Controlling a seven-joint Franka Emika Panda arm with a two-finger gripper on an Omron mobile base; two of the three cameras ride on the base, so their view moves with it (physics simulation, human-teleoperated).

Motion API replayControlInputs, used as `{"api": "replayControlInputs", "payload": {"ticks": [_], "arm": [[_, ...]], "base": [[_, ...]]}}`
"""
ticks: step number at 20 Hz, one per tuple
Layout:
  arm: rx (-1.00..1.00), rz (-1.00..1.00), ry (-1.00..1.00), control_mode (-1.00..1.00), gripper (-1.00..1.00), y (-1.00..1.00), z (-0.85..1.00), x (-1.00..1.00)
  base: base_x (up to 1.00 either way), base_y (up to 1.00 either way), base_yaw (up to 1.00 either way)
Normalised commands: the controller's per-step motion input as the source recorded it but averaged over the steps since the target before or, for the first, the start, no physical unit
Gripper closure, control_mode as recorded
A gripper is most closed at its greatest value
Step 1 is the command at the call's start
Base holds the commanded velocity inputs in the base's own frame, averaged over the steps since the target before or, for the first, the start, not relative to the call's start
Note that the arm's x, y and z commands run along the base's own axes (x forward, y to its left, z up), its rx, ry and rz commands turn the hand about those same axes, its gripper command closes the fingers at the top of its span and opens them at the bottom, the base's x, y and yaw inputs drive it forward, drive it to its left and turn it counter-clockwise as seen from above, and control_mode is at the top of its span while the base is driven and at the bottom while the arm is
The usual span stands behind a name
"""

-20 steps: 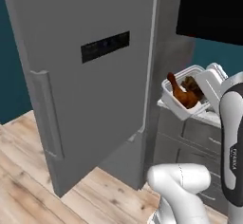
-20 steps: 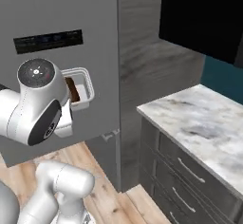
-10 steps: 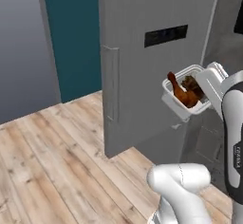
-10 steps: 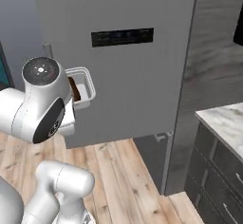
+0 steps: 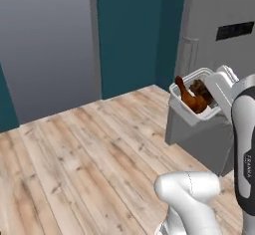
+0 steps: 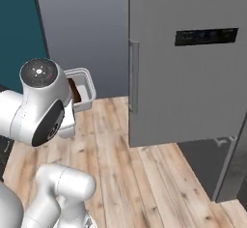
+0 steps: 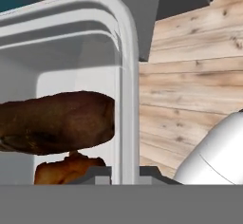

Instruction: Place the tupperware on the second highest shelf of the fridge. Make space for the tupperware among the existing items by rearranging them on the shelves if needed. Close the fridge door when finished.

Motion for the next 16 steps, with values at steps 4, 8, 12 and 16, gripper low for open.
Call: {"api": "replayControlInputs", "payload": {"ticks": [4, 8, 12, 16], "arm": [[0.0, 0.0, 0.0, 1.0, 1.0, 0.0, 0.0, 0.0], [0.0, 0.0, 0.0, 1.0, 1.0, 0.0, 0.0, 0.0], [0.0, 0.0, 0.0, 1.0, 1.0, 0.0, 0.0, 0.0], [0.0, 0.0, 0.0, 1.0, 1.0, 0.0, 0.0, 0.0]], "base": [[0.74, 1.0, 0.17], [1.0, 0.85, -0.04], [0.99, 0.58, -0.38], [1.0, 0.65, -0.44]]}}
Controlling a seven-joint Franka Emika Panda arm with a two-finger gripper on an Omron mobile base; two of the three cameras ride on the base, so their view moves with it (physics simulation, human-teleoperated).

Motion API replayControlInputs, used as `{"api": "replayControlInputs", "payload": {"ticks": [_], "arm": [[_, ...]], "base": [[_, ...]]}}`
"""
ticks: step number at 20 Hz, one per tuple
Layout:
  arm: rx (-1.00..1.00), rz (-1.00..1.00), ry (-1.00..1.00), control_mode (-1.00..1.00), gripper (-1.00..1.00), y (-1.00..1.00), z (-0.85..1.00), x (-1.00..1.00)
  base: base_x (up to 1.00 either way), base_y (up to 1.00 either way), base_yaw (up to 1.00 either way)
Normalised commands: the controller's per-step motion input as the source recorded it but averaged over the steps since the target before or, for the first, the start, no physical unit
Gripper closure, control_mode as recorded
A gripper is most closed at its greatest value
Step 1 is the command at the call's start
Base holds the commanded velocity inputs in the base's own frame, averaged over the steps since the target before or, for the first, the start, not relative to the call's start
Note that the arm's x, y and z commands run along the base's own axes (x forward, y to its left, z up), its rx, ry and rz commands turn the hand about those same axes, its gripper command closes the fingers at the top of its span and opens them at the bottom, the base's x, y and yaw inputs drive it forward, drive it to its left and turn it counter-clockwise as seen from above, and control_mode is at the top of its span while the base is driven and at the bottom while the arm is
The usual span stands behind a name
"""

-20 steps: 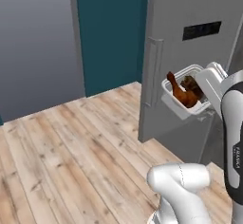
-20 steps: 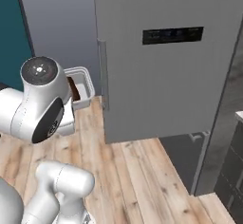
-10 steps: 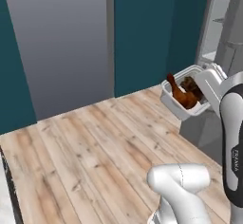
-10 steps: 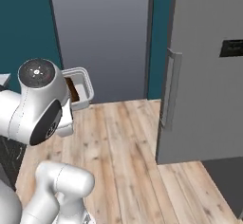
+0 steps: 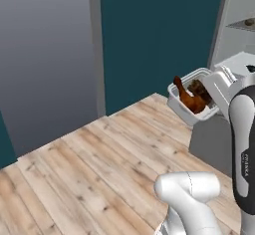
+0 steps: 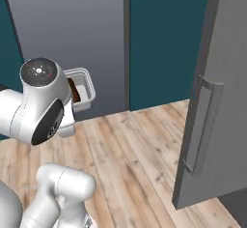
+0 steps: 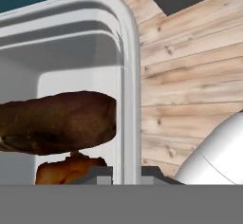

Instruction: Place the tupperware on the second highest shelf of the fridge. Make space for the tupperware among the existing items by rearranging them on the shelves if needed. Close the fridge door when finished.

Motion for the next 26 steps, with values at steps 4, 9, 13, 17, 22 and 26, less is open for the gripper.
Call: {"api": "replayControlInputs", "payload": {"ticks": [4, 9, 13, 17, 22, 26], "arm": [[0.0, 0.0, 0.0, 1.0, 1.0, 0.0, 0.0, 0.0], [0.0, 0.0, 0.0, 1.0, 1.0, 0.0, 0.0, 0.0], [0.0, 0.0, 0.0, 1.0, 1.0, 0.0, 0.0, 0.0], [0.0, 0.0, 0.0, 1.0, 1.0, 0.0, 0.0, 0.0], [0.0, 0.0, 0.0, 1.0, 1.0, 0.0, 0.0, 0.0], [0.0, 0.0, 0.0, 1.0, 1.0, 0.0, 0.0, 0.0]], "base": [[1.0, 0.75, -0.34], [1.0, 0.52, -0.31], [0.97, 0.04, -0.46], [0.73, -0.05, -0.56], [0.66, -0.05, -0.6], [0.65, -0.01, -0.65]]}}
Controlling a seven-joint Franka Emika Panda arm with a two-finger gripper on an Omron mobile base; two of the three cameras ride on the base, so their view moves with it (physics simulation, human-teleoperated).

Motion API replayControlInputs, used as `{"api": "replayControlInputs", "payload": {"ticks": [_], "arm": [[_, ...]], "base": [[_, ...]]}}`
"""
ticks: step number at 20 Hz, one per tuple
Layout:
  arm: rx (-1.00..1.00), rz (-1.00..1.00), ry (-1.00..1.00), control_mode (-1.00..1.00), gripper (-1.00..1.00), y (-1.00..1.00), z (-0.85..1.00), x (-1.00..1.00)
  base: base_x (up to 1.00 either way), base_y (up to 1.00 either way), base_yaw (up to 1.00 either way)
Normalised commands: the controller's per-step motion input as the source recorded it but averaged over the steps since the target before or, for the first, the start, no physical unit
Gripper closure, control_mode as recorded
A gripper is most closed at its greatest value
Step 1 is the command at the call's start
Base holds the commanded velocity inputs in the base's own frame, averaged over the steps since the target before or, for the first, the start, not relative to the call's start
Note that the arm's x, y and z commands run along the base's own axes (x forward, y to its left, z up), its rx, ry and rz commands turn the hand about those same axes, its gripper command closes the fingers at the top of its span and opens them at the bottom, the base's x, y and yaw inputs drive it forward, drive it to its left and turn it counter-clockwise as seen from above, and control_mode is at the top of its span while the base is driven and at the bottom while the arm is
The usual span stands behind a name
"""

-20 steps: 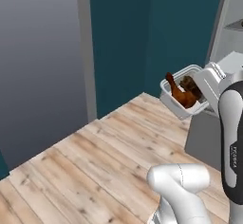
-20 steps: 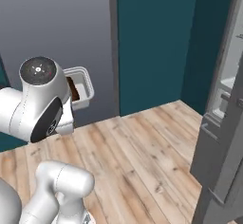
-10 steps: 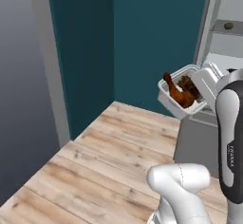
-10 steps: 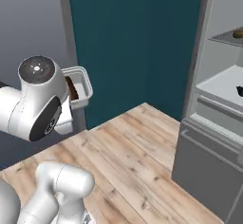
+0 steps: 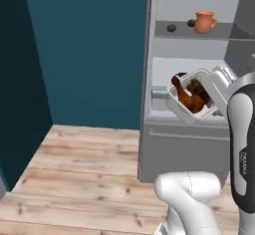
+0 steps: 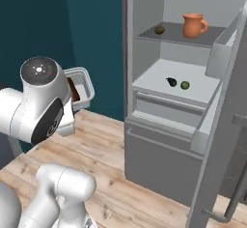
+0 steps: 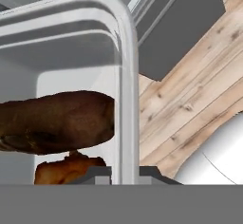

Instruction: Place the tupperware on the second highest shelf of the fridge. Make space for the tupperware among the existing items by rearranging them on the shelves if needed. Close the fridge door when finished.

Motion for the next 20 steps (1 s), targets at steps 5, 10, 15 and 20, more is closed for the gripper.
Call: {"api": "replayControlInputs", "payload": {"ticks": [5, 10, 15, 20], "arm": [[0.0, 0.0, 0.0, 1.0, 1.0, 0.0, 0.0, 0.0], [0.0, 0.0, 0.0, 1.0, 1.0, 0.0, 0.0, 0.0], [0.0, 0.0, 0.0, 1.0, 1.0, 0.0, 0.0, 0.0], [0.0, 0.0, 0.0, 1.0, 1.0, 0.0, 0.0, 0.0]], "base": [[0.72, 0.0, -0.63], [0.79, 0.0, -0.49], [0.82, 0.0, -0.35], [0.67, 0.0, -0.17]]}}
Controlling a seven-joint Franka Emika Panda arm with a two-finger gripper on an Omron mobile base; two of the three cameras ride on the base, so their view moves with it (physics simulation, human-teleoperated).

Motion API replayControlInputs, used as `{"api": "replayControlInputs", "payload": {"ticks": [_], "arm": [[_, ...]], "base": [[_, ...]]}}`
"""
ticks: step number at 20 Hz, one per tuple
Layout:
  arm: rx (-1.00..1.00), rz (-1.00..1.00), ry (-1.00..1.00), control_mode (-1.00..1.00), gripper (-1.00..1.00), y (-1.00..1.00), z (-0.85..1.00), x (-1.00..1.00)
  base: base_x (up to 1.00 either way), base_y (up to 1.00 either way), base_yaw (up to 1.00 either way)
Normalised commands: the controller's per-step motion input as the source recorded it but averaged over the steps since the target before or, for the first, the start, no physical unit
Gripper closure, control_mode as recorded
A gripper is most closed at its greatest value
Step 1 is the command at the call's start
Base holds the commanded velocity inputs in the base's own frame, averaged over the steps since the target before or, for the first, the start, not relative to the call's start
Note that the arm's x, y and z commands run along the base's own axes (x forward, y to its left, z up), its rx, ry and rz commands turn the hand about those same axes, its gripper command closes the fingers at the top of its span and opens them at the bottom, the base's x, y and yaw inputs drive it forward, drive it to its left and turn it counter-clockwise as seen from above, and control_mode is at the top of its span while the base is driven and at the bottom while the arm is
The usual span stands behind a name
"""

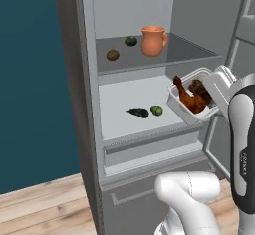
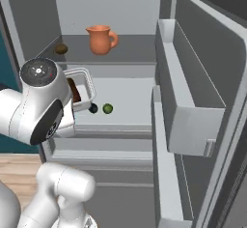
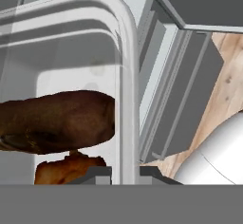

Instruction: Place the tupperware on the second highest shelf of the fridge. Make space for the tupperware among the existing items by rearranging them on the shelves if needed. Close the fridge door when finished.

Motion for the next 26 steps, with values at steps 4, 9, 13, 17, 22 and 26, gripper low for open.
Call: {"api": "replayControlInputs", "payload": {"ticks": [4, 9, 13, 17, 22, 26], "arm": [[0.0, 0.0, 0.0, 1.0, 1.0, 0.0, 0.0, 0.0], [0.0, -0.01, 0.0, -1.0, 1.0, -0.04, -0.09, 0.0], [-0.03, -0.05, 0.0, -1.0, 1.0, -0.13, -0.5, 0.0], [-0.06, -0.08, 0.07, -1.0, 1.0, -0.04, -0.56, 0.04], [-0.07, -0.08, 0.06, -1.0, 1.0, 0.0, -0.63, 0.08], [-0.01, -0.07, -0.06, -1.0, 1.0, -0.11, -0.46, 0.1]], "base": [[0.44, 0.0, -0.08], [0.06, -0.09, -0.03], [0.0, 0.0, 0.0], [0.0, 0.0, 0.0], [0.0, 0.0, 0.0], [0.0, 0.0, 0.0]]}}
